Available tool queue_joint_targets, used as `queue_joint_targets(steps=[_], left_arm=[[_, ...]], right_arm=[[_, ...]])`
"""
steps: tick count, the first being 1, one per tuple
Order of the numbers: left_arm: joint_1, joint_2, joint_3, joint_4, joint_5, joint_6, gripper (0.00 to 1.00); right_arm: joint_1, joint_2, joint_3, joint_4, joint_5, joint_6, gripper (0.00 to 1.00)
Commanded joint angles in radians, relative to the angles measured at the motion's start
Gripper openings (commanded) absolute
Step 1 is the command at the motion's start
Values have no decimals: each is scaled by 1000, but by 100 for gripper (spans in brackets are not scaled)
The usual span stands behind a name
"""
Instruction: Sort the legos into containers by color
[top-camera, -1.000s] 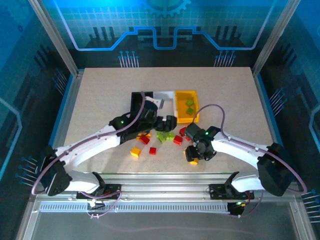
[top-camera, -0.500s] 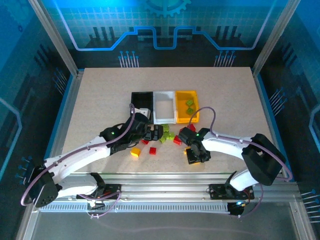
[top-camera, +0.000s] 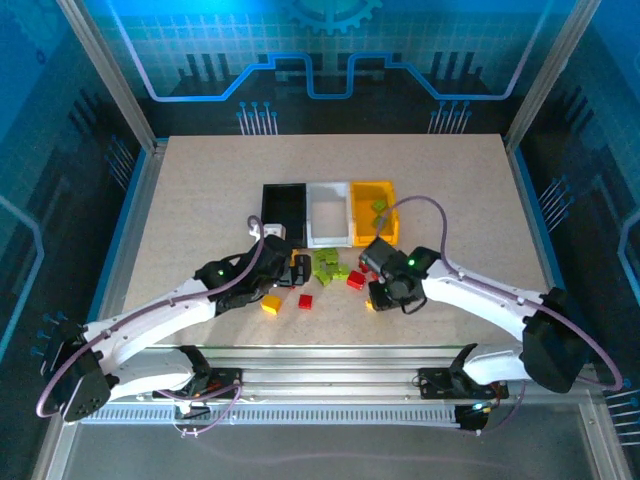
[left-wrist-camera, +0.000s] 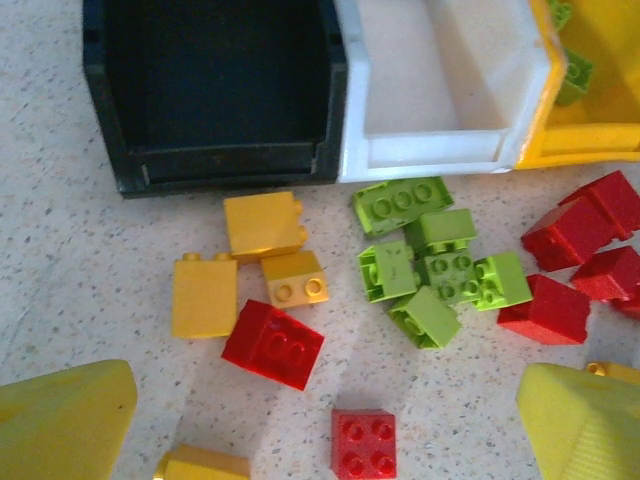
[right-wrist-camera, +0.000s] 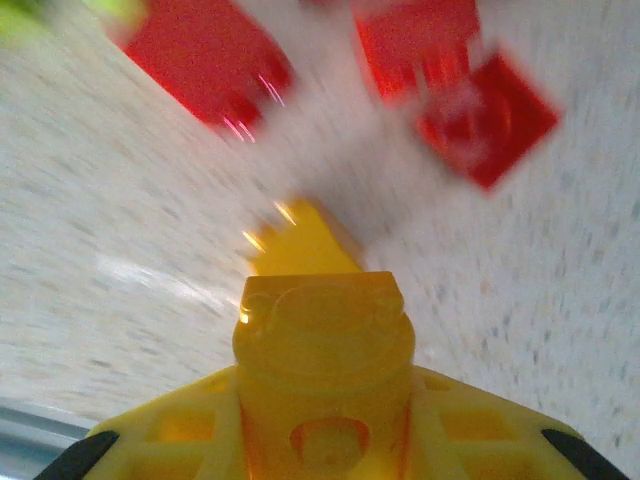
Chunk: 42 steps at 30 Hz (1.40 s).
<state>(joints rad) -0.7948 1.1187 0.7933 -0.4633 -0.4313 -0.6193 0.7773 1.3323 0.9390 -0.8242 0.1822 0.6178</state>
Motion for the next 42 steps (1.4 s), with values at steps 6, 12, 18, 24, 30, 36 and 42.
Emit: queue_joint_targets(steps=[6,12,18,24,30,36,42], left_arm=[[7,-55,-28,-77,-20,-53,99],[21,-128,-62,-144,12,-96,99],[40,-139,-79,-197,24,-127,99],[44,-131,-105,-188,51,-127,99],[48,-81,-114,-146,137,-89,99],[47,18,-135,-169,212,-105,96],[48,142,-144,-105,209,-80,87]], right_arm=[[-87,322,489,98,-1,-122,26],[-115,651,845,42,35,-116,27],[-121,885,1050,-45,128,-62,34],[-128,884,1050,-12,99,-66,54],[-104,742,941,54,85,-86,62],[-68,546,680,155,76,-71,62],[-61,422,503,221,46,-33,61]])
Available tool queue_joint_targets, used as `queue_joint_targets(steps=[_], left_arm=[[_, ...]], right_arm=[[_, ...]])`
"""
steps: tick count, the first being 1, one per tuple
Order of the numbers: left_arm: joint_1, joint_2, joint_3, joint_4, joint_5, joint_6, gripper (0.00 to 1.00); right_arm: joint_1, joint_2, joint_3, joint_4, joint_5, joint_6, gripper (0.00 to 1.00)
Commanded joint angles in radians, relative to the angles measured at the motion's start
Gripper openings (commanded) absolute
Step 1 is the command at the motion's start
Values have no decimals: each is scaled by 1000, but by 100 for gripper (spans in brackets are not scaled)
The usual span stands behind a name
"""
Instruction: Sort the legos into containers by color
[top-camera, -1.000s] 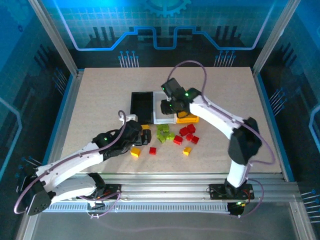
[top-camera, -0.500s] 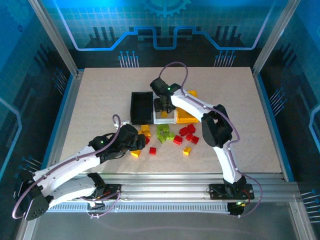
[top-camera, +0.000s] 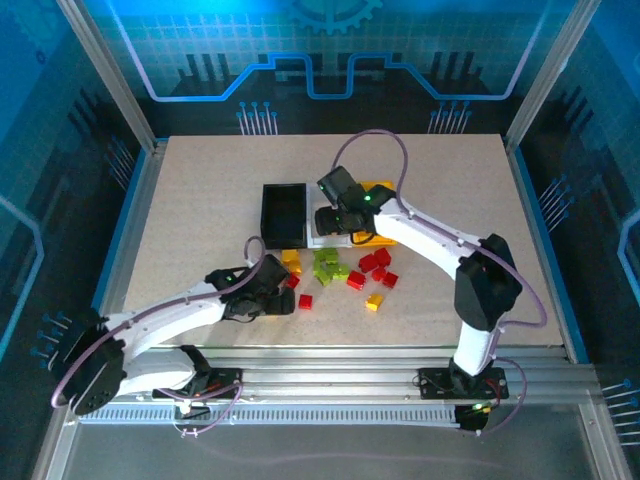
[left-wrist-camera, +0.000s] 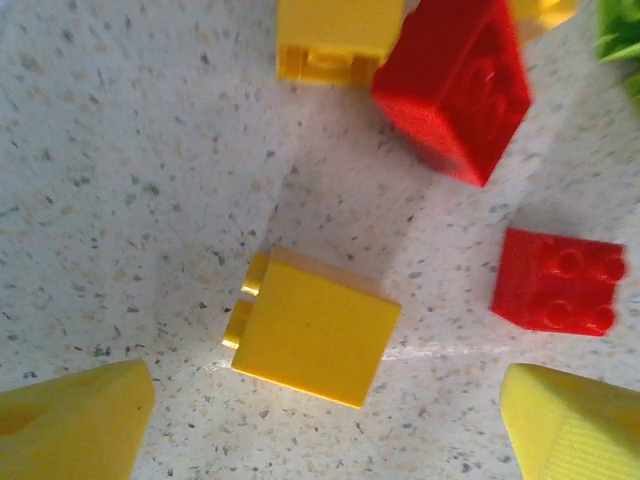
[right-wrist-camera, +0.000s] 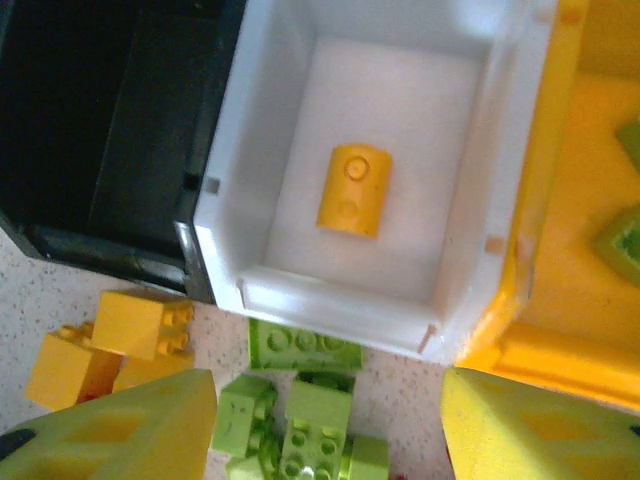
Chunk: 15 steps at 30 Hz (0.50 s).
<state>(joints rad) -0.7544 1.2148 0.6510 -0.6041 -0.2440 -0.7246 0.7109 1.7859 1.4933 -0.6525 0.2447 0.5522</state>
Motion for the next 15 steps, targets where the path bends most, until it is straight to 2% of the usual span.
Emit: queue_joint_targets(steps=[1,7,15], left_arm=[[7,69,3,46,12,34,86],[7,166,24,75,-52,63,76],[7,228,25,147,-98,101,73]], right_arm=[[5,-41,-62,49,-21,36,61],[8,-85,-122,55,-17,56,60],[5,-128,-184,67,-1,64,59]])
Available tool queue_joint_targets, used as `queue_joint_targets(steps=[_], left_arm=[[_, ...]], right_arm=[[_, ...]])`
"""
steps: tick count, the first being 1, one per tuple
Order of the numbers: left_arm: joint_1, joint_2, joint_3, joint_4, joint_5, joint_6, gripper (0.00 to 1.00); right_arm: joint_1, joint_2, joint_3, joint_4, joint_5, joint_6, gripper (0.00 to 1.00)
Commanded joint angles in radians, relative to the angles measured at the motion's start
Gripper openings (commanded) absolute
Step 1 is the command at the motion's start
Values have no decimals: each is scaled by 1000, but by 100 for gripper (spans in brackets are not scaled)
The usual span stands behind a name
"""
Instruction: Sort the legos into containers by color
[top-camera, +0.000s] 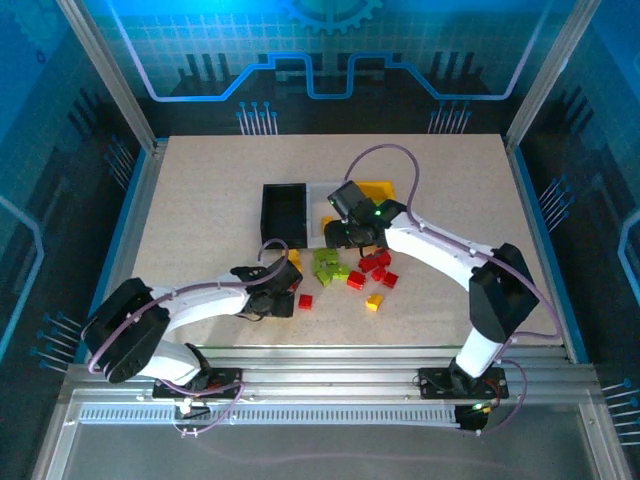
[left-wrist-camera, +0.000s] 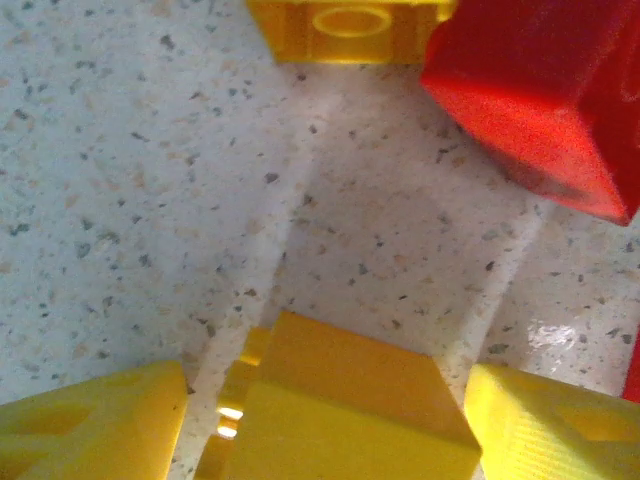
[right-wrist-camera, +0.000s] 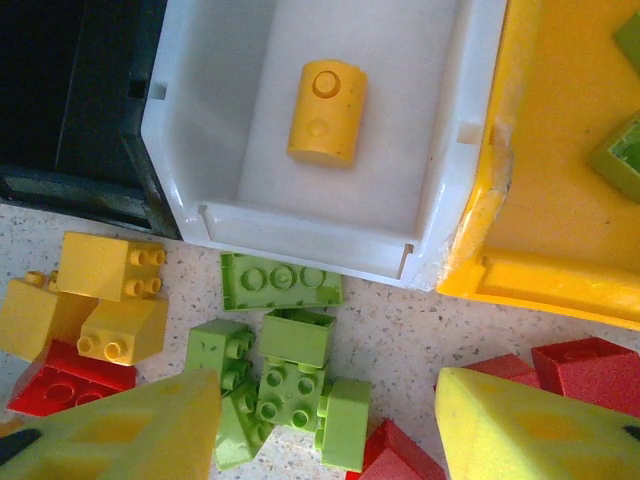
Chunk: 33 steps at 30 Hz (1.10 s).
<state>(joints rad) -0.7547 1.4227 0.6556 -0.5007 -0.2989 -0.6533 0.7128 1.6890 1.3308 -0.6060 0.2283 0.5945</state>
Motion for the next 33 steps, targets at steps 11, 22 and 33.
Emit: queue_joint_targets(steps=[11,22,33], left_arm=[[-1,-61,27,-7,-28,16,41],[0,-55,381,-38,-14,114,40],[94,475,937,20,43,173,38]], right_arm=[[-10,-83,-62,14,41,37,58],[-79,-250,-228,8,48,54,58],[-115,-442,-435,-34,51,72,59]])
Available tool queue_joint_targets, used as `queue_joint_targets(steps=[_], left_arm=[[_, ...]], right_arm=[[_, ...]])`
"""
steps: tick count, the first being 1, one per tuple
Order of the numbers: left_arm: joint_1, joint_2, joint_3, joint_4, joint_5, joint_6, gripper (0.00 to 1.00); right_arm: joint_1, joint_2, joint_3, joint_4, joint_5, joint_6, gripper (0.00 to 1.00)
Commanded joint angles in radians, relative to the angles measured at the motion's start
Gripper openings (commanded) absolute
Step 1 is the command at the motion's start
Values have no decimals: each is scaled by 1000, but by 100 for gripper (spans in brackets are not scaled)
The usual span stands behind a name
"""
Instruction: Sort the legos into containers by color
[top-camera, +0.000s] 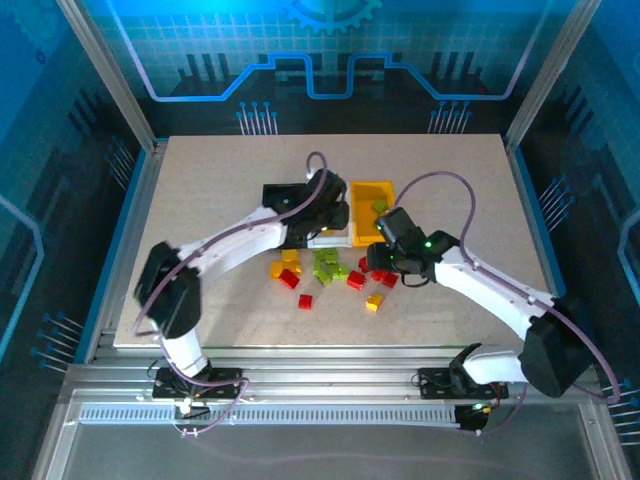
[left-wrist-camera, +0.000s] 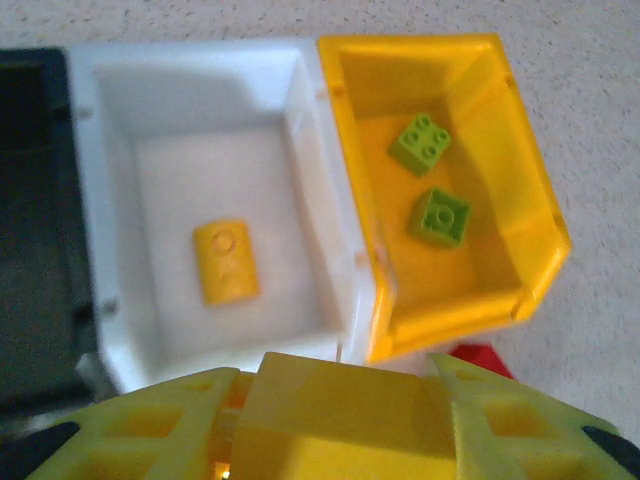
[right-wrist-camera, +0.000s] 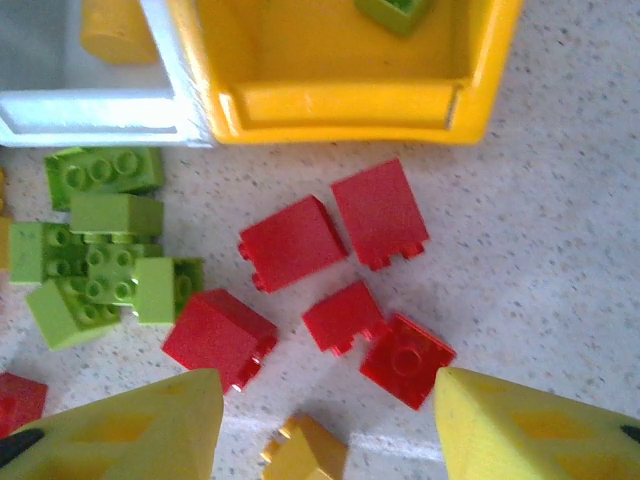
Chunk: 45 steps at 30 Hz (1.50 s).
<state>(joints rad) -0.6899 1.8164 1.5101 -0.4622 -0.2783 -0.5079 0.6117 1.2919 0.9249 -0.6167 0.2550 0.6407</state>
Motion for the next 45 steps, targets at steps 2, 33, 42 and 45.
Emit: queue_joint_targets(steps=[2,33,42,45], left_arm=[[42,151,147,-28,27,20,37],[-44,-311,-283,122,19,-59,99],[-46,-545,-573,104,-34,-113,99],[-46,-567,-614,87,-51,-124,99]], right_arm=[[-21,-66,-40,-33,19,28,59],[116,191,-83,14,-15,167,60],[153,271,-112,24,-54,200,46],[152,261,-116,20,-52,193,39]])
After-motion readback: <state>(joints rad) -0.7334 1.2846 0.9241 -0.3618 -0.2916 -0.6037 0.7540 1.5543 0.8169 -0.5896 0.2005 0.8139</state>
